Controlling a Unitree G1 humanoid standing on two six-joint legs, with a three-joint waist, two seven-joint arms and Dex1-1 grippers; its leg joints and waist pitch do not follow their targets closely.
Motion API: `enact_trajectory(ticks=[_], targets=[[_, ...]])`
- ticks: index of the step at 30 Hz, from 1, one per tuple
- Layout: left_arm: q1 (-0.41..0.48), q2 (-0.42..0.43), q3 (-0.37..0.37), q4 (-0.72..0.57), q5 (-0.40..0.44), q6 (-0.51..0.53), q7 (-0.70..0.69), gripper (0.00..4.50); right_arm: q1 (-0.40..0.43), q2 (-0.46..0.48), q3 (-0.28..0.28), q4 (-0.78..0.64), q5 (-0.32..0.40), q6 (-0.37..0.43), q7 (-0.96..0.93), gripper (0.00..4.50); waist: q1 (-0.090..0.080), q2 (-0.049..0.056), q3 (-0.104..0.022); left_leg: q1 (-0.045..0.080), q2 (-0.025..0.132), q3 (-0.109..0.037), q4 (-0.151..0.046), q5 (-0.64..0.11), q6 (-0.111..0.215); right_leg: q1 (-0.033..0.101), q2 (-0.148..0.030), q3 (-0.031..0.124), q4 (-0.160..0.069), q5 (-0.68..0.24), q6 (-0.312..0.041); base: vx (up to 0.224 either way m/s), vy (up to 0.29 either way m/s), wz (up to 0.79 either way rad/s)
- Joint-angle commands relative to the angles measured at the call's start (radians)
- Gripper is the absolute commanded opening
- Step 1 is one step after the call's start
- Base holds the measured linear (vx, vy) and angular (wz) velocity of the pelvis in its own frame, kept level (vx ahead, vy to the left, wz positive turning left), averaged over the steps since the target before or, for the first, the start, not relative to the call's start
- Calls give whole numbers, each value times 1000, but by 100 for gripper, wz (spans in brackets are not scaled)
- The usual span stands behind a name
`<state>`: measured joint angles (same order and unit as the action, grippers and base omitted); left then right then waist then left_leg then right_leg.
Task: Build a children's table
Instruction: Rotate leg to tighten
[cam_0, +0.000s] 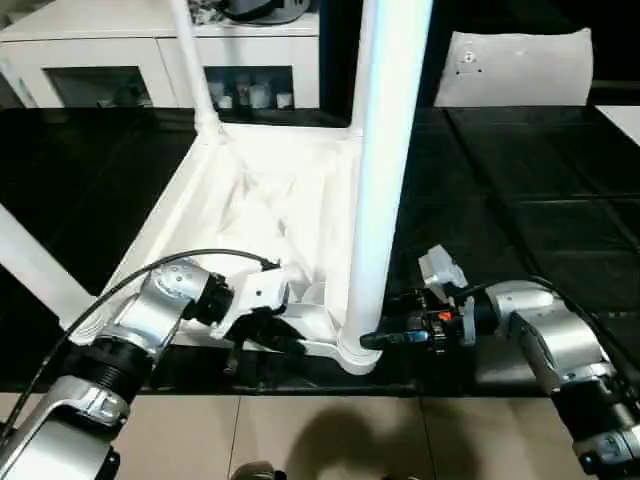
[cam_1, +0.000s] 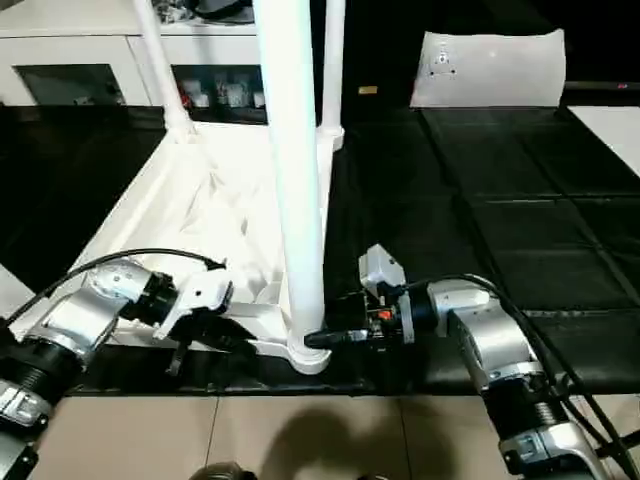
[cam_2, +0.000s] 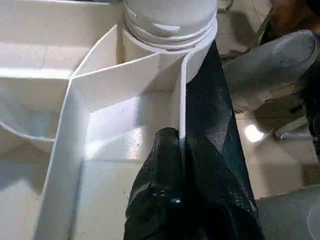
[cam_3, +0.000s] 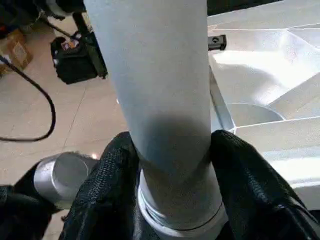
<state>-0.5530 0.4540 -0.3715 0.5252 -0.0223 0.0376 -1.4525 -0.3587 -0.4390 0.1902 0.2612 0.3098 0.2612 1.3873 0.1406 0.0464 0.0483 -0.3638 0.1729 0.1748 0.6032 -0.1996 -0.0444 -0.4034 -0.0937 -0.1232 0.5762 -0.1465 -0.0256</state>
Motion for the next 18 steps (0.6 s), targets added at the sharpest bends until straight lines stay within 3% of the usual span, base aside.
enact_trajectory(ticks=[1,5,6,7,9,11,12,13,14,17,18], targets=[[-15,-47,17,-19,-12,54,86,0,19,45,9,-56,33,30,-53,191,-7,-10,-68,14,70,-17,-77,-190,50,50,-78,65,-67,-359,-161,0,0,0],[-32,-90,35,-16,-5,118,173,0,30,102,-6,-71,-1,42,-194,191,-15,-9,-56,21,59,-21,-81,-276,24,48,-80,55,-91,-537,-104,0,0,0],[-36,-105,41,-16,-6,138,196,0,29,122,-9,-71,-20,48,-245,191,-27,-10,-52,26,53,-25,-81,-310,7,46,-80,50,-103,-618,-67,0,0,0],[-43,-124,44,-21,-4,171,226,0,23,156,-14,-63,-48,60,-324,191,-33,-8,-51,23,50,-27,-81,-316,2,48,-79,46,-104,-630,-59,0,0,0],[-55,-166,52,-28,7,228,296,0,7,224,-25,-49,-85,94,-467,191,-62,-2,-51,18,46,-34,-82,-335,-10,50,-75,35,-112,-652,-30,0,0,0],[-62,-189,59,-32,14,257,343,0,-2,263,-32,-45,-101,125,-544,191,-77,-1,-50,19,43,-37,-81,-356,-11,50,-73,28,-119,-663,-20,0,0,0],[-67,-210,69,-31,19,277,389,0,-11,292,-36,-38,-117,144,-607,191,-97,-2,-52,18,39,-39,-77,-364,-9,52,-71,24,-120,-656,-18,0,0,0],[-74,-239,85,-29,24,303,448,0,-24,330,-46,-19,-129,158,-681,191,-102,4,-52,17,39,-39,-78,-364,-6,51,-71,23,-122,-653,-18,0,0,0],[-78,-257,96,-27,27,318,486,0,-33,353,-53,-7,-135,166,-724,191,-113,2,-52,18,37,-38,-75,-365,-3,48,-70,21,-125,-646,-23,0,0,0],[-90,-306,121,-18,36,343,586,0,-59,403,-72,43,-161,149,-827,191,-124,11,-57,19,40,-38,-77,-359,9,50,-68,21,-123,-589,-43,0,0,0],[-91,-312,123,-17,37,346,599,0,-63,409,-75,50,-165,147,-841,191,-126,8,-59,16,41,-39,-80,-350,19,53,-68,25,-118,-552,-56,0,0,0]])
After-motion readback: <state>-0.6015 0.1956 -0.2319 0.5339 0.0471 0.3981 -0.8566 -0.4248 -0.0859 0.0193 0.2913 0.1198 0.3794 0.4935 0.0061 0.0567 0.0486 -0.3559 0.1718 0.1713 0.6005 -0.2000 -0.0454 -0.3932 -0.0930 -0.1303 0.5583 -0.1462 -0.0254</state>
